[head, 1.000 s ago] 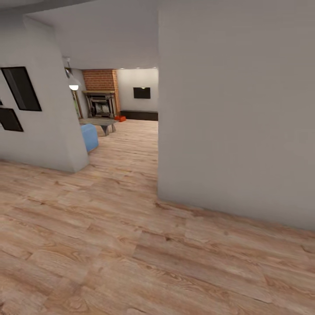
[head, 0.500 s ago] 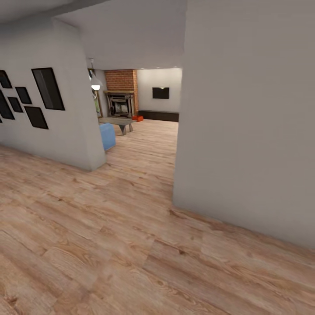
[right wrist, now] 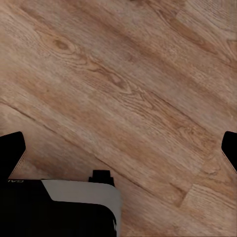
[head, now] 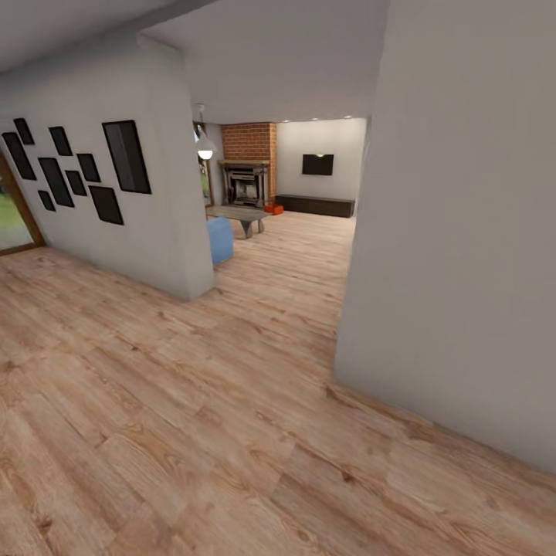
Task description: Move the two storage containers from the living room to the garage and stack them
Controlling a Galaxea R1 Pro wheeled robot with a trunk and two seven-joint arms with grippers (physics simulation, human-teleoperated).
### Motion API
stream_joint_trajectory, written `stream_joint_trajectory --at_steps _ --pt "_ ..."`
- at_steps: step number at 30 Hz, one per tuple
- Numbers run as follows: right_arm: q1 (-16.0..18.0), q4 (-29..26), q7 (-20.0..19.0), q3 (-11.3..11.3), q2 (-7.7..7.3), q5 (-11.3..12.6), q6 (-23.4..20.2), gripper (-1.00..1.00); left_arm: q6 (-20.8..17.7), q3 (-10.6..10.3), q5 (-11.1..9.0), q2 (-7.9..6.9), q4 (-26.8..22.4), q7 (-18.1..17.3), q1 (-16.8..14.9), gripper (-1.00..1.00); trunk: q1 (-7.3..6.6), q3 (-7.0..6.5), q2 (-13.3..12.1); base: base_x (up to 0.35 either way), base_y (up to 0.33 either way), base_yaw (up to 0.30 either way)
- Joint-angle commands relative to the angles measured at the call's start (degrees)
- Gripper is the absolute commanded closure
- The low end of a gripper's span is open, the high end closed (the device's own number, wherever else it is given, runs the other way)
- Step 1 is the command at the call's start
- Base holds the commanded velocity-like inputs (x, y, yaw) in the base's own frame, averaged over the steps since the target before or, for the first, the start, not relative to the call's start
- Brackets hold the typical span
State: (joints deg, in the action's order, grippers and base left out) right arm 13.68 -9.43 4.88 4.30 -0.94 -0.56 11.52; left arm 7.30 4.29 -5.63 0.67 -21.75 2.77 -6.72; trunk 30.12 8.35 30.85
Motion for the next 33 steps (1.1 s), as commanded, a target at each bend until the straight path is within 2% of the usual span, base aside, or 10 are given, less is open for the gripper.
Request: stream_joint_trajectory --at_steps 1,25,33 --pt "0.03 0.03 0.35 0.45 -0.03 -0.06 0.11 -1.00 0.17 0.11 -0.52 0.04 0.04 -0.04 -0.05 -1.00 0.05 0.10 0.08 0.327 0.000 0.250" --pt "0.03 0.03 0.38 0.45 -0.03 -0.06 0.10 -1.00 0.17 0.10 -0.52 0.05 0.04 -0.04 -0.05 -1.00 0.05 0.10 0.08 0.327 0.000 0.239" --pt "0.03 0.03 0.38 0.45 -0.03 -0.06 0.13 -1.00 0.24 0.11 -0.52 0.04 0.04 -0.04 -0.06 -1.00 0.05 0.10 0.08 0.327 0.000 0.071"
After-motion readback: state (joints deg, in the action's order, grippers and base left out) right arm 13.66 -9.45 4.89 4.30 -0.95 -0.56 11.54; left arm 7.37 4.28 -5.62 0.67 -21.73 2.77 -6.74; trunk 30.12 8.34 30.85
